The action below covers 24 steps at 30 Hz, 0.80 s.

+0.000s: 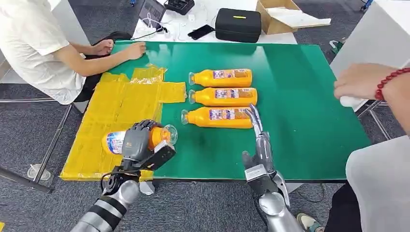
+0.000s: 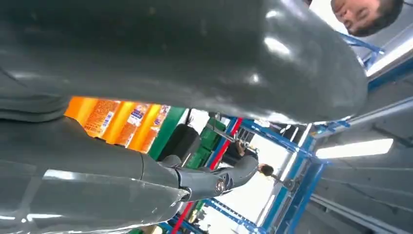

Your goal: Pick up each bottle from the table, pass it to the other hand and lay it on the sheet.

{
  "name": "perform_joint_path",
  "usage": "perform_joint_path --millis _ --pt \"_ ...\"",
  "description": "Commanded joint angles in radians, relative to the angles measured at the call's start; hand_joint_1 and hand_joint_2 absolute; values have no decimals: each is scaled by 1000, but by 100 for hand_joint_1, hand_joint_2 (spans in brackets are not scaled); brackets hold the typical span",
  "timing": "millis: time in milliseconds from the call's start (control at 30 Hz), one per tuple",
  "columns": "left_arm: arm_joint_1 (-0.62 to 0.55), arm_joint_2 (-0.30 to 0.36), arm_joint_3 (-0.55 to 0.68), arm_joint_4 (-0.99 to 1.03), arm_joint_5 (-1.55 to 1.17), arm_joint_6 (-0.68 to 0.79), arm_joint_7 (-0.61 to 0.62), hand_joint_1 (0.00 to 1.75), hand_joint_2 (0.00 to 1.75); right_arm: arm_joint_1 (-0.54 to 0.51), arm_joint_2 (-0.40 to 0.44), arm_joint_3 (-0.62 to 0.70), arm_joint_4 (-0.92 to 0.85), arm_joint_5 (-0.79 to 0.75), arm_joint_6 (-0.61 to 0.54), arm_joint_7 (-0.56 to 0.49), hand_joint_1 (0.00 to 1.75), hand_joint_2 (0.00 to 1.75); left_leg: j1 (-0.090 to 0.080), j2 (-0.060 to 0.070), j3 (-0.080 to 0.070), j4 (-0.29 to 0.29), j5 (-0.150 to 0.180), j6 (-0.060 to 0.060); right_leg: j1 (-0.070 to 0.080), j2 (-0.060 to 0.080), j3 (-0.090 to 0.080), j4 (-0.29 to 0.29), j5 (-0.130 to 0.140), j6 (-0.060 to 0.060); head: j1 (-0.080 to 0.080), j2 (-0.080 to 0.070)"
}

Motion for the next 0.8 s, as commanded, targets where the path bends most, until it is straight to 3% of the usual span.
perform_joint_path --millis 33,200,567,633,667,700,800 --pt "-156 41 -23 329 -32 -131 30 175 175 -61 31 -40 103 -10 13 -21 0 175 -1 2 8 -1 -2 1 0 0 7 -1 -2 -2 0 0" --pt "-198 74 -53 439 -83 -172 16 175 175 -96 50 -27 166 -25 29 -39 0 175 0 6 8 -1 -2 1 0 5 6 -1 0 -2 0 0" --pt "-198 62 -54 476 -99 -224 63 175 175 -95 58 -22 206 -34 37 -45 0 175 0 4 10 -1 -2 0 0 3 7 1 -1 -2 0 0" --pt "-199 53 -25 489 -71 -276 76 147 175 -99 61 -26 219 -39 39 -46 0 175 -1 5 11 -2 -2 0 0 4 8 1 0 -2 0 0" --pt "-195 49 -3 487 -48 -303 70 96 175 -99 62 -28 221 -39 41 -46 0 175 -1 5 10 -2 -1 -1 0 4 7 1 0 -2 0 0" --pt "-186 37 53 484 13 -342 58 89 175 -98 64 -31 223 -41 41 -46 0 175 -1 6 12 -2 -2 0 0 5 9 1 0 -2 0 0" --pt "-186 37 53 484 13 -342 58 89 175 -98 64 -31 223 -41 41 -46 0 175 -1 5 13 -3 -2 0 -1 4 9 0 0 -2 0 0"
